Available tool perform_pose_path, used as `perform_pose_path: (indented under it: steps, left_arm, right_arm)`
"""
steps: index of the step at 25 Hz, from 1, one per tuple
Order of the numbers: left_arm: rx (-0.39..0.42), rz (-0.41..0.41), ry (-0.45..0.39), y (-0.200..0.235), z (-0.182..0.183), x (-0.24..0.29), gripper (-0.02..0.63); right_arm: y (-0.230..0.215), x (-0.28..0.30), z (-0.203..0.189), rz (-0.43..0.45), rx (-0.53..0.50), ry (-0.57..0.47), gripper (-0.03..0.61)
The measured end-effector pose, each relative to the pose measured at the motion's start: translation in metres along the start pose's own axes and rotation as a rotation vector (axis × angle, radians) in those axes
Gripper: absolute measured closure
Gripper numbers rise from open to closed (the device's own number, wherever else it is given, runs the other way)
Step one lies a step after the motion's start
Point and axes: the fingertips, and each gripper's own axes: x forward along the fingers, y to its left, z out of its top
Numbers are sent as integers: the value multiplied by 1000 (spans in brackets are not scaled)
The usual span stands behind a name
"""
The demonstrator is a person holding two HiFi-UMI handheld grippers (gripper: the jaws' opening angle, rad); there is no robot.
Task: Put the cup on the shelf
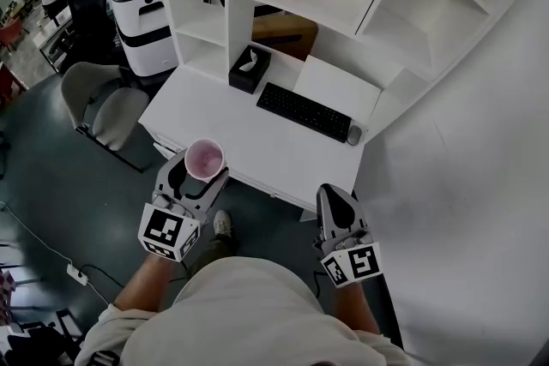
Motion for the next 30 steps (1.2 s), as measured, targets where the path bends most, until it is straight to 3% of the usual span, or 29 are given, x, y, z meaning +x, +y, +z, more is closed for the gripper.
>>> perform_pose_path:
  steps: [20, 30]
  left_arm:
    - [-10, -148, 2, 127, 8, 121, 328]
    - [-26, -181, 16, 156, 9, 161, 328]
  right_arm:
    - [-19, 176, 21, -86, -27, -17, 574]
    - [-29, 217, 22, -94, -23, -17, 574]
